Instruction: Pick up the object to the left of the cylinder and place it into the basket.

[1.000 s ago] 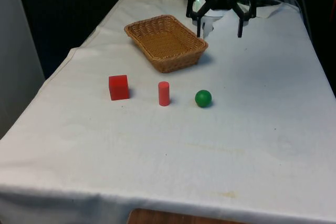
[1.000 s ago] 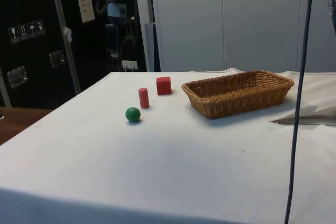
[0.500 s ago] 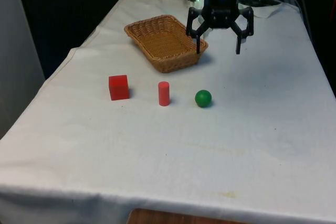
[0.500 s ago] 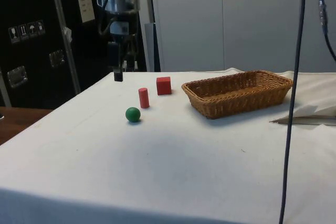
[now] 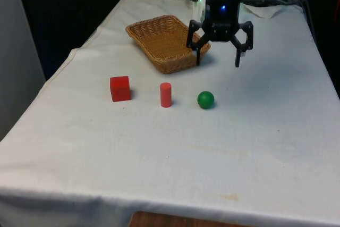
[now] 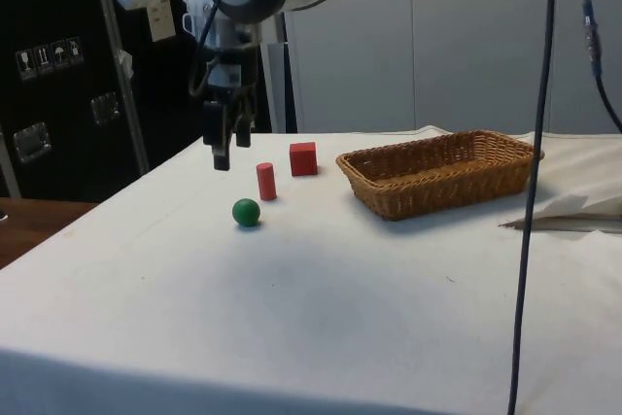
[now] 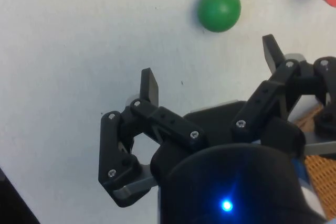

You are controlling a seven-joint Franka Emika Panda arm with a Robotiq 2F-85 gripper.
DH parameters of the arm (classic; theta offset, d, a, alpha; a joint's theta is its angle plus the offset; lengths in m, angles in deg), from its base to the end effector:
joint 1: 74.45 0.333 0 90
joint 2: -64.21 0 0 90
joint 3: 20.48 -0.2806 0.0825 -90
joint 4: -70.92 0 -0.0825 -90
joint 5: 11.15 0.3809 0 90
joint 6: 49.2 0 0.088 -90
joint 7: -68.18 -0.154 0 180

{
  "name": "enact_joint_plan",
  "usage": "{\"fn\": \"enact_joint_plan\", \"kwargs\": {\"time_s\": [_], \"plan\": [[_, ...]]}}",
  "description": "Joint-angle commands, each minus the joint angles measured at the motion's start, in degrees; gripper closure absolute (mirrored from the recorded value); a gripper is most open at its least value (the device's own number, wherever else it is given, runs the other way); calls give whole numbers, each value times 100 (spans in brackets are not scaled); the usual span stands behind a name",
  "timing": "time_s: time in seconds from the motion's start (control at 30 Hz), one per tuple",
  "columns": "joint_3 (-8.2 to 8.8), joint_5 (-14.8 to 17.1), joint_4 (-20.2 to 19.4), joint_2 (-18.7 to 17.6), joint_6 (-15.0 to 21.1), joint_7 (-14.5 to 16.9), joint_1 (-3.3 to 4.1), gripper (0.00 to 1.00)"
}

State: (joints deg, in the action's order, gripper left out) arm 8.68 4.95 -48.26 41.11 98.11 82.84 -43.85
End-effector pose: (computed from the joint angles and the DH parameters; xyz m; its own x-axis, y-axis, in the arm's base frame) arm 0.5935 0.0107 0.1921 0.9833 0.1056 0.1483 0.0998 -0.9939 0.0463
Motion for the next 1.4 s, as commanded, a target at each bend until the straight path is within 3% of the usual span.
{"fn": "enact_joint_plan", "kwargs": {"time_s": [0.0, 0.13, 0.17, 0.2, 0.33, 0.37, 0.4, 0.63, 0.67, 0.7, 0.9, 0.93, 0.97, 1.2, 1.23, 1.27, 1.37], "plan": [[-74, 120, -23, 0, 103, 92, -40, 0], [-103, 212, -11, -80, 172, 143, -57, 0], [-11, 80, 0, -69, 69, 46, 0, 0], [-103, 212, -11, -80, 172, 143, -57, 0], [-120, 327, -11, -189, 269, 212, -57, 0], [-34, 258, 0, -223, 212, 155, 0, 0], [-132, 390, -11, -235, 315, 252, -57, 0], [-172, 590, 0, -407, 453, 384, -69, 0], [-69, 464, 0, -395, 355, 281, 0, 0], [-178, 619, 6, -424, 470, 407, -74, 0], [-195, 773, 40, -590, 590, 516, -86, 0], [-92, 659, 29, -590, 510, 418, -6, 0], [-195, 796, 46, -607, 602, 533, -80, 0], [-218, 877, 80, -762, 710, 596, -97, 0], [-97, 756, 63, -768, 625, 481, -6, 0], [-223, 882, 80, -779, 728, 596, -97, 0], [-235, 900, 80, -831, 773, 602, -109, 0]]}}
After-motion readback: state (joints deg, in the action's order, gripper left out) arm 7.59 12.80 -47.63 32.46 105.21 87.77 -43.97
